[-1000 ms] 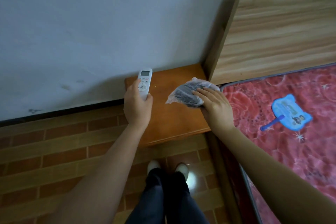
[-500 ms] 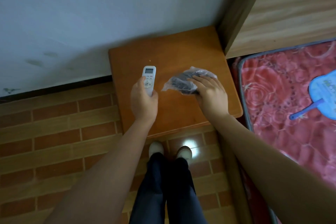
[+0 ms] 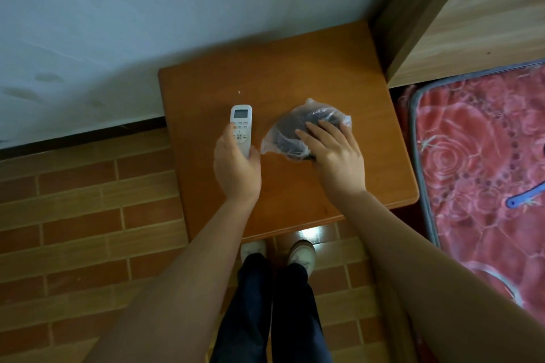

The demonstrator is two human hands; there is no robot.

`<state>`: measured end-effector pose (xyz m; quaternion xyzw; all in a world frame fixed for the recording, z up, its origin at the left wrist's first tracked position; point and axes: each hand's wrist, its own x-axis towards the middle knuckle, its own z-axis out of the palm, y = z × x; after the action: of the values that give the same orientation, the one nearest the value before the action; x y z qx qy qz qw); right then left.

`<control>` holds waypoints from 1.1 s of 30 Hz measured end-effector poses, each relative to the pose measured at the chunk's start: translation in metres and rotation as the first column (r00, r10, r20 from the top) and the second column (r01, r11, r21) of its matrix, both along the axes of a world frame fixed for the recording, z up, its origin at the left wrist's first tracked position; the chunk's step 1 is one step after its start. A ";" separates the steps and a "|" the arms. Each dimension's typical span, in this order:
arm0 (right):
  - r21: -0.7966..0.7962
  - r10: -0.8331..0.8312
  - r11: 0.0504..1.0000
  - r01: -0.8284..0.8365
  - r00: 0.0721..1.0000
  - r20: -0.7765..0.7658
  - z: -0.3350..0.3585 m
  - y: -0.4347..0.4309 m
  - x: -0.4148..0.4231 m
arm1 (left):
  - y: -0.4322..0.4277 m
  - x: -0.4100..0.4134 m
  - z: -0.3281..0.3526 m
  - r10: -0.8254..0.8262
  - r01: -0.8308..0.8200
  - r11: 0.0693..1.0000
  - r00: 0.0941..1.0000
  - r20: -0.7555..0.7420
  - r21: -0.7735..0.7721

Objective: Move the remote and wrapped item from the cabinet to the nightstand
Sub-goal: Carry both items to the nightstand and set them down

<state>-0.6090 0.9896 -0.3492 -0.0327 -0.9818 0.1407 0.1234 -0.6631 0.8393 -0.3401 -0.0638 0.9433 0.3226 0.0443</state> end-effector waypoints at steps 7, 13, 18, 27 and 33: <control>0.057 0.051 0.997 -0.059 0.989 0.137 -0.020 -0.003 -0.001 | 0.009 -0.005 -0.012 0.056 -0.057 0.996 0.998 0.007 0.062; 0.085 0.039 0.995 -0.059 0.973 0.227 -0.025 -0.006 -0.005 | 0.010 -0.007 -0.023 0.126 -0.126 0.988 0.992 0.006 0.088; 0.078 0.052 0.994 -0.081 0.943 0.328 -0.026 -0.006 -0.010 | 0.008 -0.010 -0.028 0.163 -0.164 0.986 0.986 0.035 0.038; 0.001 0.090 0.995 -0.100 0.902 0.422 -0.024 -0.002 -0.014 | 0.009 -0.012 -0.033 0.144 -0.144 0.990 0.987 0.069 -0.012; -0.074 0.086 0.996 -0.058 0.884 0.459 -0.015 -0.001 -0.001 | 0.009 -0.013 -0.032 0.134 -0.130 0.990 0.986 0.095 -0.049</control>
<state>-0.6099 0.9886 -0.3645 -0.0323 -0.9790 0.1620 -0.1198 -0.6760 0.8481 -0.3719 -0.1428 0.9405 0.3009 0.0678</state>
